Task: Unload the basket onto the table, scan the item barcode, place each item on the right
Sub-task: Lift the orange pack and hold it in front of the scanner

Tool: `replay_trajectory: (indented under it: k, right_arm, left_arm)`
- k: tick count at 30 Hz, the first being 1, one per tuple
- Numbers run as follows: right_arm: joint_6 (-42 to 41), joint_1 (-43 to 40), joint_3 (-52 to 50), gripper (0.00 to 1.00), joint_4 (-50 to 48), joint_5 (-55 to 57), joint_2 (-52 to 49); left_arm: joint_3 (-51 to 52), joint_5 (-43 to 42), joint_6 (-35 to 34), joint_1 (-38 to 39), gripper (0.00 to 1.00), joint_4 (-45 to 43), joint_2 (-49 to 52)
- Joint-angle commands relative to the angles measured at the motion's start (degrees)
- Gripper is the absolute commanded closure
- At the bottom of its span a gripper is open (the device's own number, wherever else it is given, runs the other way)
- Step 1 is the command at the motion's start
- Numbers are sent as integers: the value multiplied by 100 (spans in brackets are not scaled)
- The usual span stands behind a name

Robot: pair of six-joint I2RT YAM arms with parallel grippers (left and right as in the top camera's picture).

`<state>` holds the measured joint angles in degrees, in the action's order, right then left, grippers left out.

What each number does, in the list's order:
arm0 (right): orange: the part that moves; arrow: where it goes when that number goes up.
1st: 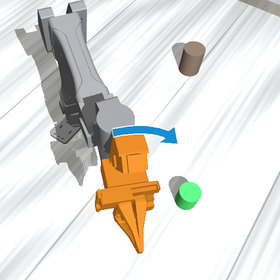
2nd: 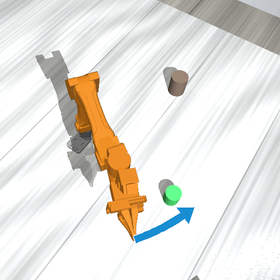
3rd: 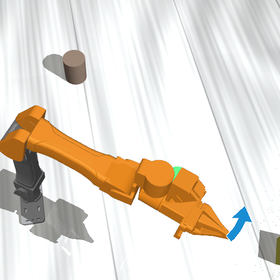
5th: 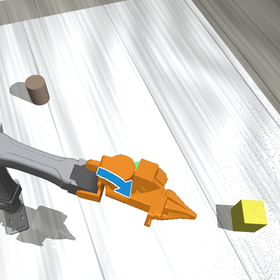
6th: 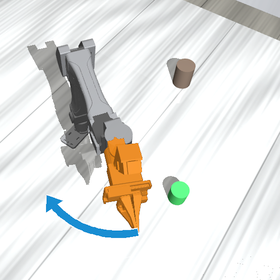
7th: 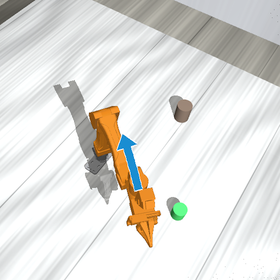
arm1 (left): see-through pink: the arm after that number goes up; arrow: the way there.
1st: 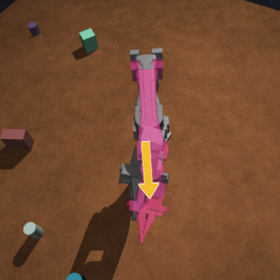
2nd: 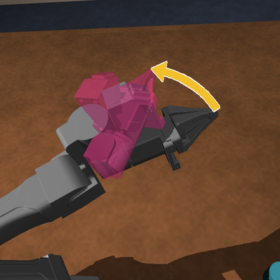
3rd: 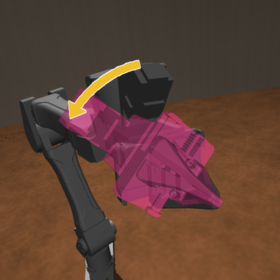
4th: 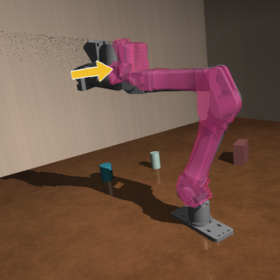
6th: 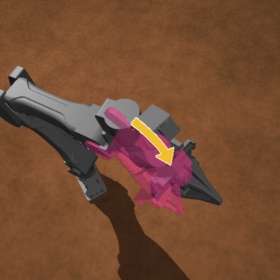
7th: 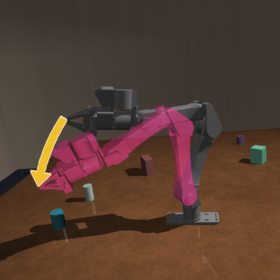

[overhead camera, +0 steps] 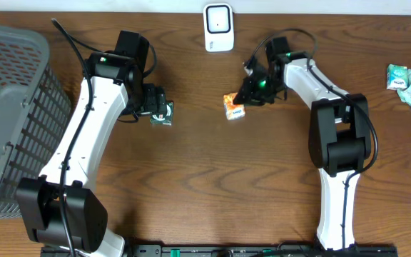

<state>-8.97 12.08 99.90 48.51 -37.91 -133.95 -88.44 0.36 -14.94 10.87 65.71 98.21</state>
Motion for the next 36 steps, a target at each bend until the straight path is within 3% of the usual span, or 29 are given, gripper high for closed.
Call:
replay_trajectory:
  k: [1, 11, 19, 36]
  right_arm:
    - [-42, 52, -133, 99, 66, -385, 13]
    - [-37, -791, -131, 99, -216, -2555, 616]
    - [-61, -1316, -131, 99, -1447, -5158, 732]
    - [-341, -538, -131, 99, -2280, -5156, 732]
  left_arm:
    - [-76, 55, 33, -31, 2, 20, -17]
    - [-76, 55, 33, -31, 2, 22, -17]
    - [-76, 55, 33, -31, 2, 22, -17]
    - [-76, 55, 33, -31, 2, 22, -17]
